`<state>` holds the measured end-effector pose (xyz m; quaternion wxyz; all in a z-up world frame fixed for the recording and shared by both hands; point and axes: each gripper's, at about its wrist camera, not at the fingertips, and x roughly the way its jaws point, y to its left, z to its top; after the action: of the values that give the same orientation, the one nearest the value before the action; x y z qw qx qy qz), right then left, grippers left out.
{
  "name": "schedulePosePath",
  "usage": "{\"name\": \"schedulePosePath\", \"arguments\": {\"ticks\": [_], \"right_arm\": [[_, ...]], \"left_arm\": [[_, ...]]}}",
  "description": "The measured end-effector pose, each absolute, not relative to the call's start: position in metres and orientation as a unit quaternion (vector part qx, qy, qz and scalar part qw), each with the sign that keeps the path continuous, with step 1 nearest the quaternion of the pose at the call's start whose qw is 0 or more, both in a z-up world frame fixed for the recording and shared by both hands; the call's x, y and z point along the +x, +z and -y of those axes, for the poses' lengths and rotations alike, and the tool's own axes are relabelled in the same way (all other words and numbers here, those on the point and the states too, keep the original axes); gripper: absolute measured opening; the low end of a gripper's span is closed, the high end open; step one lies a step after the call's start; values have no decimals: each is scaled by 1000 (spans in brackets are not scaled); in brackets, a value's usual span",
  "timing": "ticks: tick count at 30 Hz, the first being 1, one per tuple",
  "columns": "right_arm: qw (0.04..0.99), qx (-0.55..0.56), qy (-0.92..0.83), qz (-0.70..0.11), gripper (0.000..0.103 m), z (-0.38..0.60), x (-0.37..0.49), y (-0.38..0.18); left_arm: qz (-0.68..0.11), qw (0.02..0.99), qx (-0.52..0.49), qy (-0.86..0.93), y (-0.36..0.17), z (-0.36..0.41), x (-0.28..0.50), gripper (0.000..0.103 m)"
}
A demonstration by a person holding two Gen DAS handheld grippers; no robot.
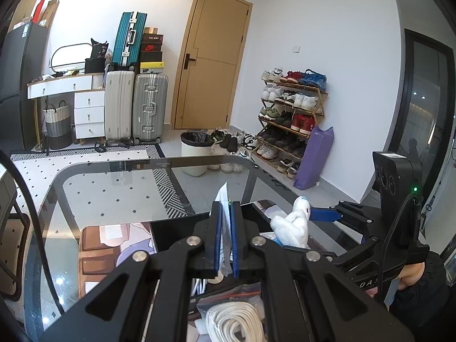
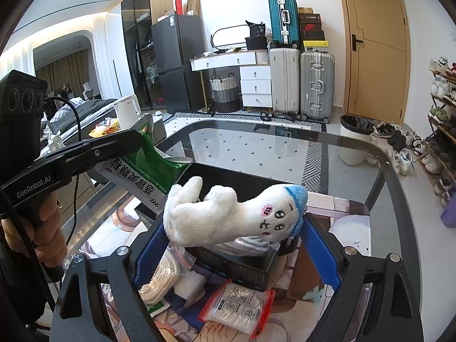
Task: Organize soft objects
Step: 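Carry the green bag and plush toy toward the black box with both grippers, then open both grippers to drop the plush toy and white packet into the box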
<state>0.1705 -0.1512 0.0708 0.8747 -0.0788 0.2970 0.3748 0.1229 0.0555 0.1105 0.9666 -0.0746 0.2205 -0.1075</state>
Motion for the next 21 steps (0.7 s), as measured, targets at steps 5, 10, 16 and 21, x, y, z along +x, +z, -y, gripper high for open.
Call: {"name": "schedulePosePath", "arguments": {"ticks": [5,10,16,21], "right_arm": [[870,-83,377,-306,91,143,181,68],[865,-89,380,-314,91,136,189,66],[860,-92,384,-324,91,130,199,61],[857,-95,386,-328,91,123,208,58]], "left_arm": [[-231,964,-78,-106,104,-59,136,3],[-240,961,-82,-107,97,-60,146,3],[-249,958,-88,-111,89,-61,155,3],[-254,957,-90,-111,84,-64,161,3]]}}
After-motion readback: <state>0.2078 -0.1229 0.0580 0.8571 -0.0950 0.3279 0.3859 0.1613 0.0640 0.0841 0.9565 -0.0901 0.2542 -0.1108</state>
